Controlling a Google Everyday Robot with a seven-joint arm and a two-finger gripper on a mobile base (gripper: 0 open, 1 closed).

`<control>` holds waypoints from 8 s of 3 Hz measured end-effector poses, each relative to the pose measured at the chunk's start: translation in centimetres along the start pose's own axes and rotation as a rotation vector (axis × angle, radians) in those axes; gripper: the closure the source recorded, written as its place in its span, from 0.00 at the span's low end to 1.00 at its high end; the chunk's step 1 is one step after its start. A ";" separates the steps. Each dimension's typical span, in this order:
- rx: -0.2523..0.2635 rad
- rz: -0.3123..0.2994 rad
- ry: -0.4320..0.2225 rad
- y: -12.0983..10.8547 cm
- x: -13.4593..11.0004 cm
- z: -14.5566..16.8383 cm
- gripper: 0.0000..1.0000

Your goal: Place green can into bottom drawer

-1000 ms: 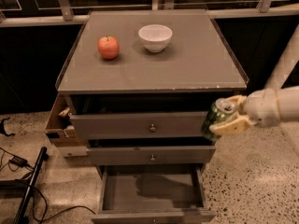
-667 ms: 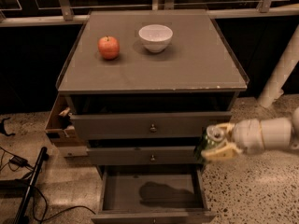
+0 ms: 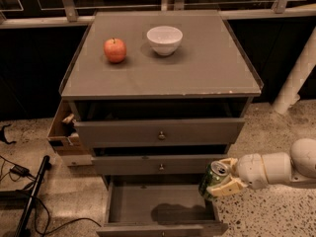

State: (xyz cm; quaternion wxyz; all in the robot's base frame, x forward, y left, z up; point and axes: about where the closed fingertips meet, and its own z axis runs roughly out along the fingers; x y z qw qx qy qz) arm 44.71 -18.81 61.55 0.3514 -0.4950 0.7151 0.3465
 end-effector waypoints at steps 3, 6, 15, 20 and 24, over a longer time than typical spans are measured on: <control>0.030 -0.196 -0.060 -1.0 9.6 7.1 1.00; 0.008 -0.288 -0.101 -5.5 15.7 19.4 1.00; -0.003 -0.369 -0.006 -13.2 29.7 35.7 1.00; -0.021 -0.364 0.039 -13.0 28.8 36.6 0.50; -0.021 -0.364 0.039 -12.9 28.8 36.6 0.00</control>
Offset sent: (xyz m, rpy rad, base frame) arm 0.0010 0.0168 -0.1944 0.0148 -0.3332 0.0965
